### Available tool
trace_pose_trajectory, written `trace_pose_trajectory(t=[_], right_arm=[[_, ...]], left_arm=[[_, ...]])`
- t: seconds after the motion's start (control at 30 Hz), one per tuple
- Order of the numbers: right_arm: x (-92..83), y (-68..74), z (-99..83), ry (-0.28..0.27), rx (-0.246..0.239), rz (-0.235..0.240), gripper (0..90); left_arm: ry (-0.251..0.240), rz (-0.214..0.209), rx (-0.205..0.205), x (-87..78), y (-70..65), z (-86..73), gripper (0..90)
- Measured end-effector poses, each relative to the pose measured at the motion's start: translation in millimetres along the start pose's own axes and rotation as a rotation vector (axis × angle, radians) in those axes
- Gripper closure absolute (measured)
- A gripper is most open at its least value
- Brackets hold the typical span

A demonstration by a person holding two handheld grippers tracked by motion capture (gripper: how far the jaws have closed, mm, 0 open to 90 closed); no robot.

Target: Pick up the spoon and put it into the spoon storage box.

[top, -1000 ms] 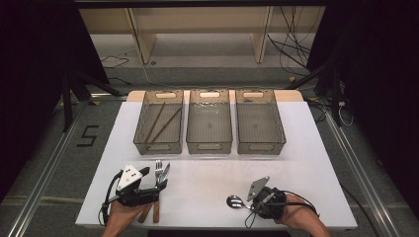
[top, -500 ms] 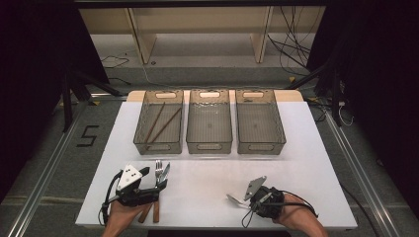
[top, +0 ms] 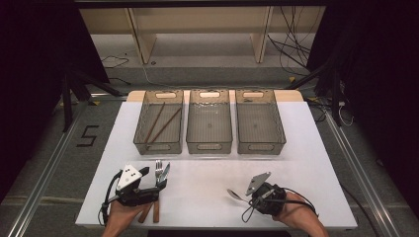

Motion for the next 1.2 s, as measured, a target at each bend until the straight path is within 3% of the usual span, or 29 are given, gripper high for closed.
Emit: trace_pose_trajectory(t=[0.3, 0.5, 1.2], right_arm=[[-21.1, -24.1, 15.1, -0.120, 0.089, -0.041, 90.0], [-25.0, -46.6, 30.2, -0.203, 0.162, -0.058, 90.0], [-35.0, -102.9, 86.8, -0.345, 0.283, -0.099, 90.0]], left_arm=[[-0.008, -0.001, -0.004, -0.6, 0.2, 0.8, 21.0], [-0.013, -0.001, -0.006, -0.6, 0.4, 0.9, 21.0], [-0.022, -0.005, -0.014, -1.6, 1.0, 1.7, 21.0]])
Point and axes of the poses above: each handheld gripper's, and its own axes: x roughly forward along the jaws, z roughly out of its top, y roughly to its left, the point moved 7 cm from there along x, roughly forward along the jaws, and after that the axes turned 14 degrees about -x, right-handed, at the moved point
